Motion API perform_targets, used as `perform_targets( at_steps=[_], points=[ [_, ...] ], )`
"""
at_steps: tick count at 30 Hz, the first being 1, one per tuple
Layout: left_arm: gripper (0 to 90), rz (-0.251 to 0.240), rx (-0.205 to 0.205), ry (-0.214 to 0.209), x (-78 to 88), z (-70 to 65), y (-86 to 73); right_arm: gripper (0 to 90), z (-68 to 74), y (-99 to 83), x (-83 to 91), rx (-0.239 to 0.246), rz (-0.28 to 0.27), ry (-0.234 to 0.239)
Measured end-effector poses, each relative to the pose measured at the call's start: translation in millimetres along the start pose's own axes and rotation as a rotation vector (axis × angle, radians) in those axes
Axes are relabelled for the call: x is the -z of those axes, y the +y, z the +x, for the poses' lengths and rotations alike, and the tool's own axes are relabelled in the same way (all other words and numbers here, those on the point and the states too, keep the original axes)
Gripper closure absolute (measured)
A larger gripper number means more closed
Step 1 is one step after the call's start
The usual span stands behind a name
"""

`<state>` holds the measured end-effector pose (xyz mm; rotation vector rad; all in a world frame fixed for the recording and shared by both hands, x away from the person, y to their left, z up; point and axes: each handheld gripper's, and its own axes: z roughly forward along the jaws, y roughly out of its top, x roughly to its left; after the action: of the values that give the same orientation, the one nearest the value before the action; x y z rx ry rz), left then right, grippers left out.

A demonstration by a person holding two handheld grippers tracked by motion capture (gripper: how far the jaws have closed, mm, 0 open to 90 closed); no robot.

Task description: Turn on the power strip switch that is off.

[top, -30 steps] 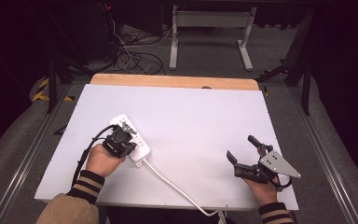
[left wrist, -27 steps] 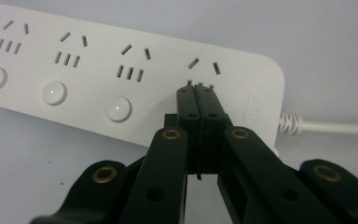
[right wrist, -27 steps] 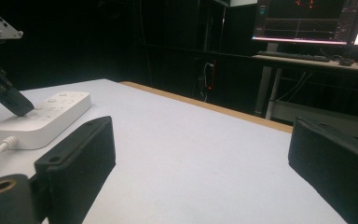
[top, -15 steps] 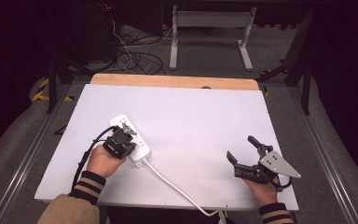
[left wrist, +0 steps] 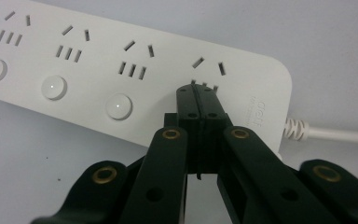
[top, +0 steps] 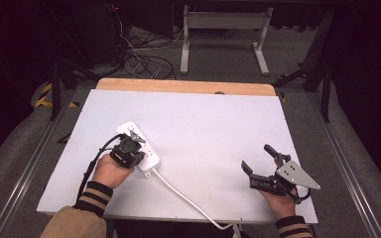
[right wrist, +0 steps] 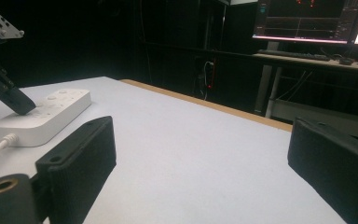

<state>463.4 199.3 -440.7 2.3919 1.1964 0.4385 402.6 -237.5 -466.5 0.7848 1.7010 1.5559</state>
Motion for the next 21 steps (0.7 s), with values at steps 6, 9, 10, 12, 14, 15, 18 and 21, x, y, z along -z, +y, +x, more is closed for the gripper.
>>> perform_targets(
  at_steps=[6,9,10,12,14,15,18,21],
  points=[
    [90.0,0.004,0.003,-0.013,0.6,1.0,-1.2,8.3,-0.2,0.3,0.8,0.001,-0.002,0.0],
    [90.0,0.009,0.0,-0.002,-0.1,-0.8,-1.1,8.4,0.3,0.7,1.0,-0.001,-0.006,0.002],
    [90.0,0.009,0.006,-0.005,-0.1,-0.4,-1.1,8.4,0.3,0.7,1.0,-0.001,-0.006,0.002],
    [90.0,0.005,0.004,-0.004,-0.3,-0.5,-1.6,8.3,0.5,0.6,0.9,0.001,-0.004,0.003],
    [90.0,0.005,-0.001,-0.002,-0.3,-0.7,-1.6,8.3,0.5,0.7,0.8,0.0,-0.003,0.003],
    [90.0,0.002,0.007,-0.008,-0.4,-0.4,-1.9,8.4,0.2,1.0,1.0,0.001,-0.007,0.001],
    [90.0,-0.002,0.009,-0.018,-0.1,1.8,-2.6,8.4,0.3,0.9,1.1,0.003,-0.006,0.0],
    [90.0,-0.003,0.006,-0.011,-0.3,0.1,-2.6,8.4,0.7,0.6,0.7,0.002,-0.003,0.004]
  ],
)
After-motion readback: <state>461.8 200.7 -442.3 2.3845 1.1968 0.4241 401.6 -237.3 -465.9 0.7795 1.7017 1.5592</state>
